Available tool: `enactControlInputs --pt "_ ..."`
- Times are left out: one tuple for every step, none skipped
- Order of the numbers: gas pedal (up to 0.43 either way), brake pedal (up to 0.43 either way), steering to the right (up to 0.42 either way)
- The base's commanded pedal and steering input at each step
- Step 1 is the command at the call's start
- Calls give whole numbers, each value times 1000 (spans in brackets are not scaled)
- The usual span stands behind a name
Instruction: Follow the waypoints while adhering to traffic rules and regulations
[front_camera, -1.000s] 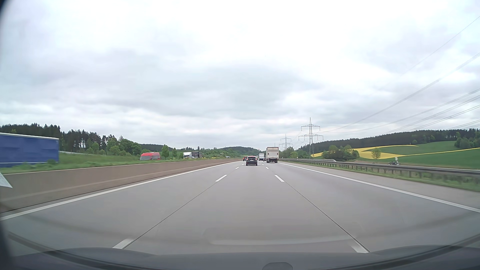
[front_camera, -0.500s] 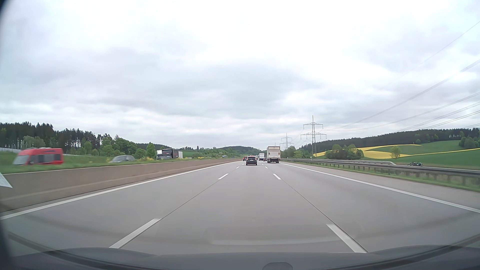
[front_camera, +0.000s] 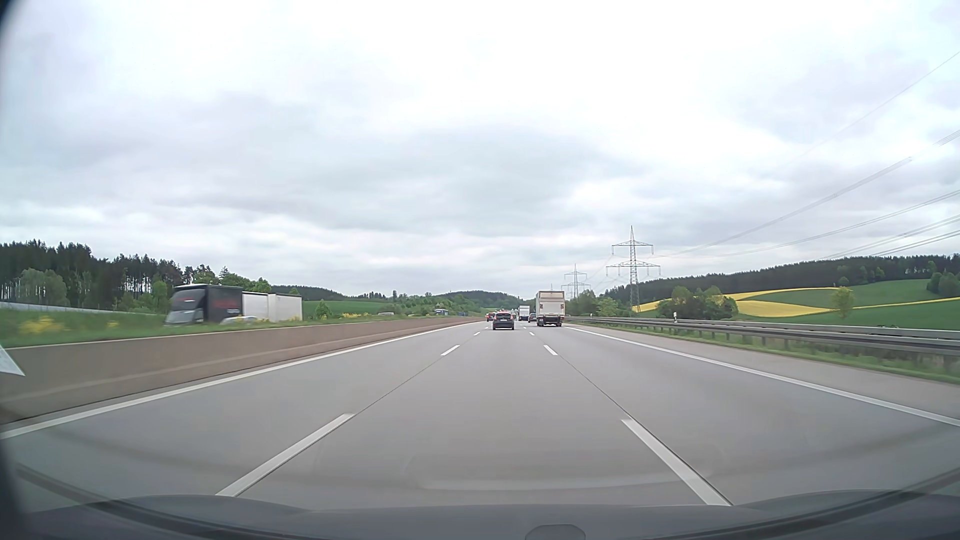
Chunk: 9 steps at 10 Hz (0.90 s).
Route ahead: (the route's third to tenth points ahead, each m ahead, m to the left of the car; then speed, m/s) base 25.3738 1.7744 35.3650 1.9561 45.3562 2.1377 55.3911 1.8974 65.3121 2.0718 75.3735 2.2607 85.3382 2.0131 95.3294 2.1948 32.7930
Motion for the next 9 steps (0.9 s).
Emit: enactControlInputs --pt "240 0 -2" --pt "240 0 -2" --pt "228 0 -2" --pt "228 0 -2" --pt "220 0 -1" --pt "209 0 -2" --pt "197 0 -2" --pt "197 0 -2" --pt "197 0 -1"
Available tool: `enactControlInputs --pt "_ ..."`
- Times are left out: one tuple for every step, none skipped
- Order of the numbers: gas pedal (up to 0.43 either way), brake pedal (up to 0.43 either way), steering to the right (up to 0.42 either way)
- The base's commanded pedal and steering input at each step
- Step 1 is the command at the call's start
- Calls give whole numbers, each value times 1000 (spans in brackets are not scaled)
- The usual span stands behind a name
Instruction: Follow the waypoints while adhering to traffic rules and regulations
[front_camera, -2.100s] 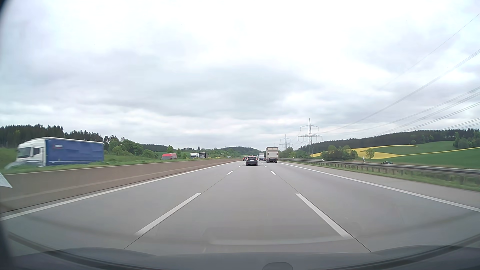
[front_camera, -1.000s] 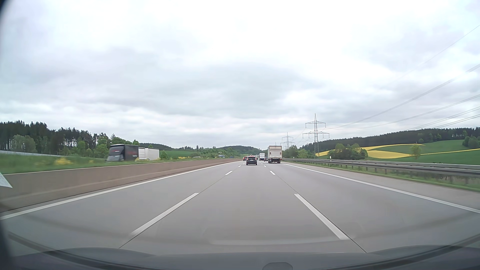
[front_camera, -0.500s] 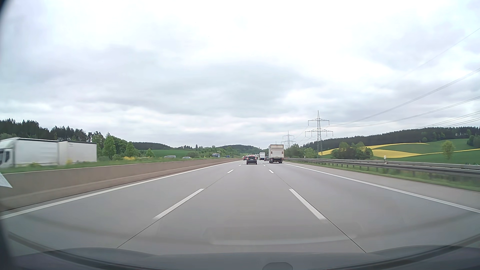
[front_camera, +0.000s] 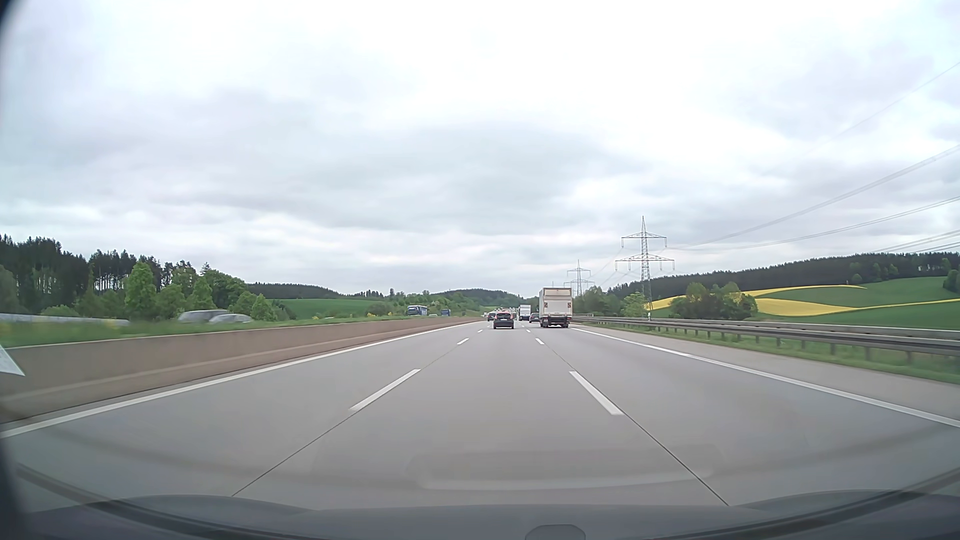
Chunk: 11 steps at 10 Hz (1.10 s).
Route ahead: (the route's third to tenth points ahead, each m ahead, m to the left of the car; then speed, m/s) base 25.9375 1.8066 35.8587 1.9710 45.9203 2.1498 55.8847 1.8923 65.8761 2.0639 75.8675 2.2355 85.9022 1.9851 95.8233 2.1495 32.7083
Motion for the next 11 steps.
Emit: enactControlInputs --pt "197 0 -2" --pt "197 0 -2" --pt "209 0 -1" --pt "228 0 -2" --pt "240 0 -2" --pt "260 0 -2" --pt "260 0 -1" --pt "260 0 -2" --pt "260 0 -2" --pt "260 0 -1" --pt "260 0 -1"
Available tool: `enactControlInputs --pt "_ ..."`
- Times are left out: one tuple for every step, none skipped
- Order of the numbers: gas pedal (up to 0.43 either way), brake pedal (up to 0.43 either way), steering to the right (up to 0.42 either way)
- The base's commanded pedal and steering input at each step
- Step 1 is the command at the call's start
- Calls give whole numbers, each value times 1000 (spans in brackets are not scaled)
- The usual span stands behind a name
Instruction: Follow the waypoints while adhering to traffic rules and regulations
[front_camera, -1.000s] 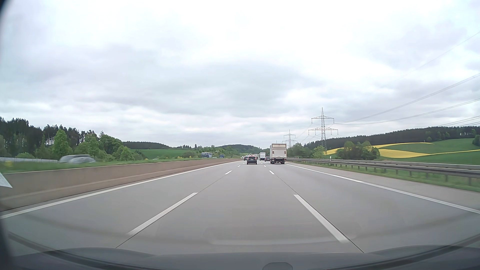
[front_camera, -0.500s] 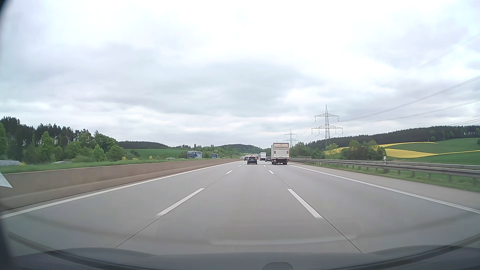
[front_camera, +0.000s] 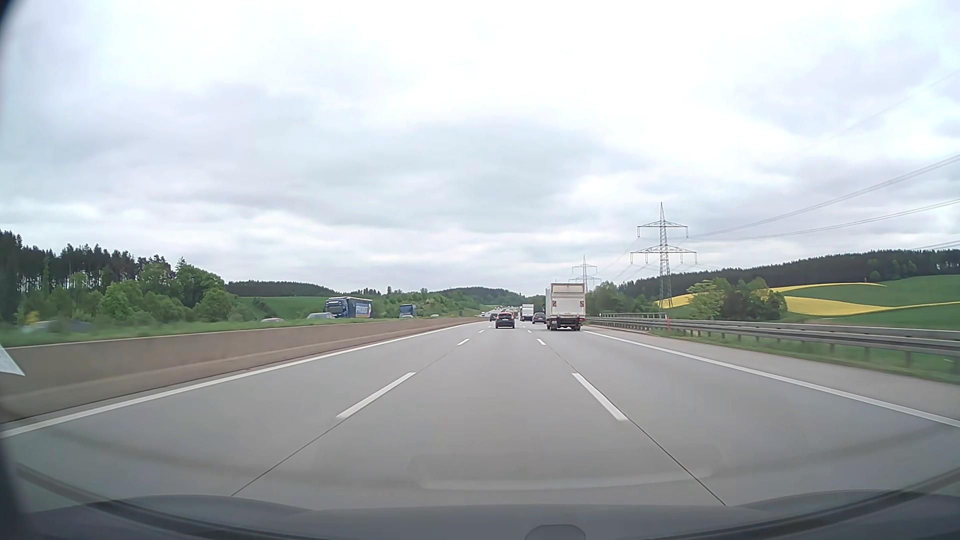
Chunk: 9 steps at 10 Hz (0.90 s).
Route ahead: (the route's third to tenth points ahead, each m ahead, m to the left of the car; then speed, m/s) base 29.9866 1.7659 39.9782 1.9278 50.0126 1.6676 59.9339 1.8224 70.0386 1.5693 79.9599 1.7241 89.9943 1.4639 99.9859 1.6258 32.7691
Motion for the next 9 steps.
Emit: enactControlInputs --pt "260 0 -2" --pt "260 0 -1" --pt "260 0 -1" --pt "260 0 -1" --pt "260 0 -1" --pt "260 0 -1" --pt "260 0 -1" --pt "260 0 -1" --pt "260 0 -1"
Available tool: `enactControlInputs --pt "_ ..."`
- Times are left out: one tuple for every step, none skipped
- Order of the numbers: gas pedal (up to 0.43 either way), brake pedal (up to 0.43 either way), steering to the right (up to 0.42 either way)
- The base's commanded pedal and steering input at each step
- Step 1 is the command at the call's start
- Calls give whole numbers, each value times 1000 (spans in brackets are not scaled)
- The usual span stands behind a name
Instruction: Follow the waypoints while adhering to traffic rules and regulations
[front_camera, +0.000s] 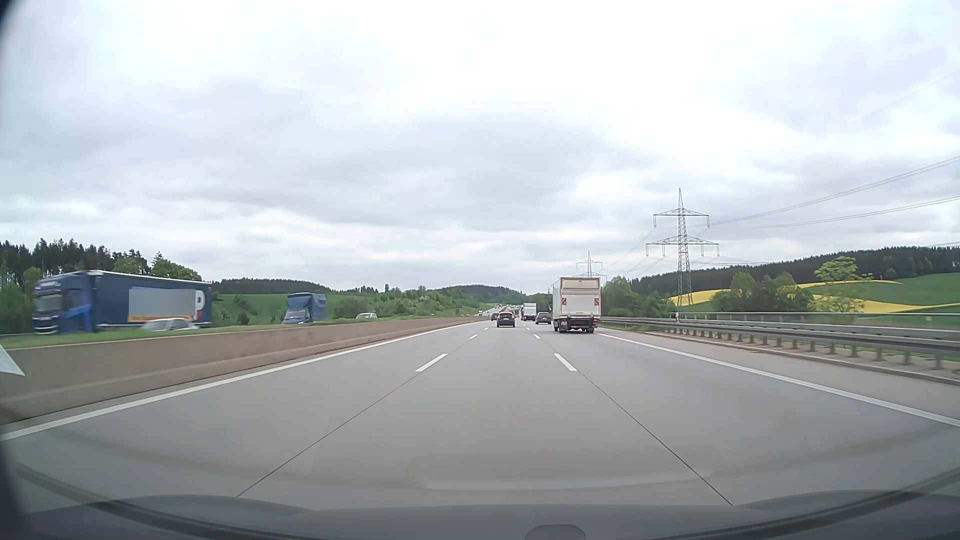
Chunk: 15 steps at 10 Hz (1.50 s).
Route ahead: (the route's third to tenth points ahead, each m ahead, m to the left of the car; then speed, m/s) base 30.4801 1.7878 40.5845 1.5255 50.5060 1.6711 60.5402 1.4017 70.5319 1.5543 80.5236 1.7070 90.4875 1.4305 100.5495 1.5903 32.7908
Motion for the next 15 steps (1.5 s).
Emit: enactControlInputs --pt "260 0 -1" --pt "260 0 -1" --pt "260 0 -1" --pt "260 0 -1" --pt "260 0 -1" --pt "260 0 -1" --pt "260 0 -1" --pt "248 0 -1" --pt "248 0 -1" --pt "248 0 -1" --pt "248 0 -1" --pt "248 0 -1" --pt "240 0 -1" --pt "240 0 -1" --pt "240 0 -1"
